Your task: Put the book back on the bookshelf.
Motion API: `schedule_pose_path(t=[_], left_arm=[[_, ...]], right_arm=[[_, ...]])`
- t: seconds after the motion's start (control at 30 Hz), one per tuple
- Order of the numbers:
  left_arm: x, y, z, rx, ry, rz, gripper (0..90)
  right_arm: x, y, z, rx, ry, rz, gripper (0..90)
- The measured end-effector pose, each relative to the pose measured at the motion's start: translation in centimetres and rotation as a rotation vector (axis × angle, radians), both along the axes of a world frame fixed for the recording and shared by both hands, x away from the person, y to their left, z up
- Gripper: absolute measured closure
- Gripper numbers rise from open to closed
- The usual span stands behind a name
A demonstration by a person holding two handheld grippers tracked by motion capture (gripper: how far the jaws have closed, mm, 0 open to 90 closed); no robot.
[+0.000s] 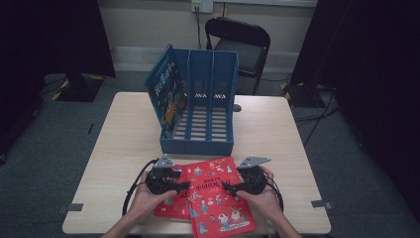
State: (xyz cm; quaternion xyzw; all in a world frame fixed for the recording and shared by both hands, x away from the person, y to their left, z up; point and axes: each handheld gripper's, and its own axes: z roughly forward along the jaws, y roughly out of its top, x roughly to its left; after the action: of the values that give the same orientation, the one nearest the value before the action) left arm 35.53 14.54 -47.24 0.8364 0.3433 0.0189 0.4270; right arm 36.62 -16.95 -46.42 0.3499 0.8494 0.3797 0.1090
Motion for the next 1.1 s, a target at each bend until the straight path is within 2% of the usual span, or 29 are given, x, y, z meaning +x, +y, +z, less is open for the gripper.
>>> schedule_pose_path(t=[0.03, 0.1, 0.17, 0.23, 0.5, 0.6, 0.7, 0.77, 0.87, 0.97, 1.1], left_arm=[[-0.5, 0.0, -0.1, -0.024, 0.019, -0.019, 41.8], [-1.0, -0.4, 0.0, -0.024, 0.020, -0.003, 42.0], [-0.9, -0.6, 0.0, -0.026, 0.021, -0.010, 39.9], [-0.8, -0.7, -0.1, -0.029, 0.016, -0.006, 39.3], [-0.2, -2.0, -0.3, -0.012, -0.045, 0.014, 36.0], [0.5, -1.9, 0.0, -0.001, -0.015, 0.005, 38.6], [1.1, -1.0, -0.4, -0.060, 0.016, 0.025, 48.6], [1.2, -0.9, -0.5, -0.078, 0.029, 0.030, 51.1], [0.9, -1.3, -0.4, -0.052, -0.002, 0.019, 44.9], [0.4, -1.7, -0.2, -0.001, -0.041, 0.017, 36.9], [0.5, -1.2, -0.1, 0.012, -0.034, 0.048, 33.8]], right_arm=[[-0.1, 0.0, 0.0, 0.002, -0.004, 0.005, 14.6], [-0.2, -0.1, 0.0, 0.004, -0.006, 0.003, 14.5], [-0.2, 0.0, -0.1, 0.014, 0.007, 0.021, 13.6], [-0.2, 0.1, -0.2, 0.014, 0.006, 0.013, 12.7], [0.2, -0.4, -0.4, 0.024, 0.037, -0.025, 7.5], [0.3, -0.5, -0.4, 0.026, 0.035, -0.039, 7.4], [0.3, -0.6, -0.4, 0.029, 0.041, -0.043, 7.2], [0.3, -0.6, -0.5, 0.030, 0.043, -0.042, 7.2], [0.4, -0.7, -0.5, 0.037, 0.049, -0.041, 7.2], [0.6, -0.8, -0.6, 0.043, 0.052, -0.041, 7.3], [0.6, -0.8, -0.6, 0.046, 0.063, -0.047, 7.2]])
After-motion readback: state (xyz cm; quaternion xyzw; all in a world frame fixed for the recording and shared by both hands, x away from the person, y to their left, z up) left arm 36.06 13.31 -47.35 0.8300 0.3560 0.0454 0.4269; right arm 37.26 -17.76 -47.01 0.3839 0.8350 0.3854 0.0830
